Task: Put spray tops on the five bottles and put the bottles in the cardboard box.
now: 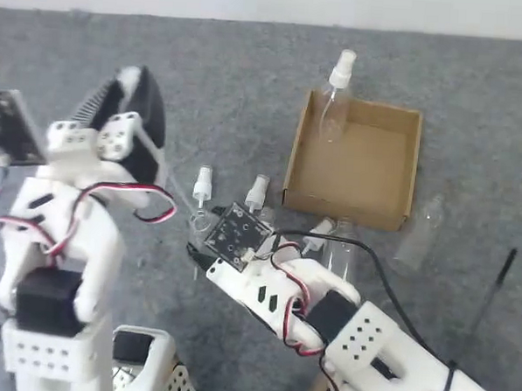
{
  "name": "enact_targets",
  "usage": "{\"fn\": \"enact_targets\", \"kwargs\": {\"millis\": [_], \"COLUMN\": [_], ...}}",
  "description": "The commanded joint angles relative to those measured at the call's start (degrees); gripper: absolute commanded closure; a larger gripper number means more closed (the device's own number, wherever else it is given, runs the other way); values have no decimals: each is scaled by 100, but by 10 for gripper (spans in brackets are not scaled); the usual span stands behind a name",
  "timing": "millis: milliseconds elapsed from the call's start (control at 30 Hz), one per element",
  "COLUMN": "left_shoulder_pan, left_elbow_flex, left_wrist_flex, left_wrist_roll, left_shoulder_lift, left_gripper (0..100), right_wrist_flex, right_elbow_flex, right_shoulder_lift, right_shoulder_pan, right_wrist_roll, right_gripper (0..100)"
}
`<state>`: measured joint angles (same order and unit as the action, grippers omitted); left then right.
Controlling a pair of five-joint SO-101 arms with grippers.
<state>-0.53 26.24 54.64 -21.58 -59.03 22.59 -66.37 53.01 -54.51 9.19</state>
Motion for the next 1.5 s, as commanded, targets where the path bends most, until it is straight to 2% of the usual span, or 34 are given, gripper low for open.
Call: {"fn": "enact_targets", "kwargs": {"millis": [0,300,567,700,833,1133,1267,1467], "left_shoulder_pan": [132,431,668,659,659,677,677,677], "left_elbow_flex": [171,681,716,910,1367,1622,1771,1771], "left_wrist_flex": [-176,-123,580,791,765,756,756,756], "left_wrist_roll": [-62,-44,-18,554,686,695,703,703], "left_shoulder_lift": [-70,-114,-123,-123,-123,-123,-123,-132], "left_gripper": [981,981,981,981,981,981,981,981], "right_wrist_flex": [-154,-145,-154,-470,-998,-1051,-1165,-1253], "right_elbow_flex": [-9,-18,-18,-211,-484,-501,-475,-475], "right_shoulder_lift": [321,312,338,330,303,303,303,303], "right_shoulder_pan": [-40,-13,-4,-4,22,242,391,374], "right_wrist_roll": [-44,-35,-70,-141,-281,-316,-888,-949], "right_gripper": [992,992,992,992,992,992,992,992]}}
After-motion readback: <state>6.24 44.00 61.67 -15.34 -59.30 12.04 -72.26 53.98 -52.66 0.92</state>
